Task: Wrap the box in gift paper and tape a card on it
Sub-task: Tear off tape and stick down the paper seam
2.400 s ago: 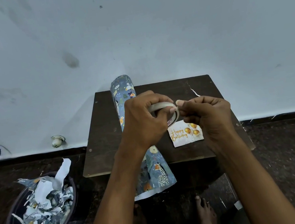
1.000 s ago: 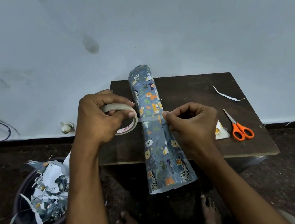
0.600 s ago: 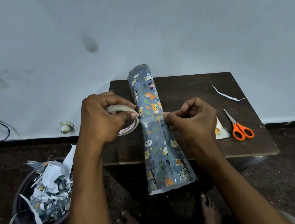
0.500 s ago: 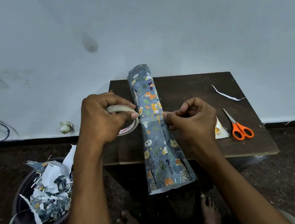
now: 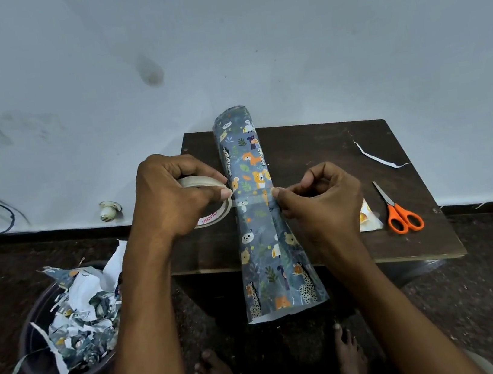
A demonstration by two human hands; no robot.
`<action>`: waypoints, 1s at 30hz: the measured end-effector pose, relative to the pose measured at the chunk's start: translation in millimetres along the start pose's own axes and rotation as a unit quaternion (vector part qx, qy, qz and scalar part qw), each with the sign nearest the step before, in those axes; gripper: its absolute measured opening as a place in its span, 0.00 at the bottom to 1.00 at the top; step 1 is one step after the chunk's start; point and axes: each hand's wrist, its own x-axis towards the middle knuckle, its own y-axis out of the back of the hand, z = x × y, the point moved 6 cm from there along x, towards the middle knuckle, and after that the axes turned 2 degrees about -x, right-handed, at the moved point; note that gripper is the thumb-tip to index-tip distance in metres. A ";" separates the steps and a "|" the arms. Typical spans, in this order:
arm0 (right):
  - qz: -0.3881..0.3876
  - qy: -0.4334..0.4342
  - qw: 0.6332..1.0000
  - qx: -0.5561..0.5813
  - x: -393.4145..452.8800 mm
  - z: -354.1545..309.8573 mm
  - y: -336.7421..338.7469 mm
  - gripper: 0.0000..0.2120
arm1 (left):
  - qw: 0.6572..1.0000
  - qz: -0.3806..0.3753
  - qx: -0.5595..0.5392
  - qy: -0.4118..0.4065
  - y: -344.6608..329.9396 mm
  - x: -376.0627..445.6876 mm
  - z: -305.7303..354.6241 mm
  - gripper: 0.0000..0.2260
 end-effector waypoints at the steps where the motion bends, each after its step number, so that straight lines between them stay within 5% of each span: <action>1: 0.001 -0.004 1.000 0.003 -0.1 0.3 0.2 0.17 | 1.000 -0.001 0.001 0.004 -0.7 0.0 -0.4 0.09; 8: -0.016 -0.038 0.999 -0.007 0.2 6.0 -1.4 0.17 | 1.000 -0.007 0.014 0.014 -2.3 0.2 -3.3 0.09; 20: -0.045 -0.268 0.953 0.133 -6.7 21.5 -5.0 0.17 | 0.999 -0.011 0.012 0.041 -7.1 -0.6 -11.0 0.09; 30: -0.016 -0.205 0.977 0.063 -8.9 15.1 -1.7 0.13 | 0.999 -0.011 0.014 0.046 -8.4 -1.7 -11.7 0.10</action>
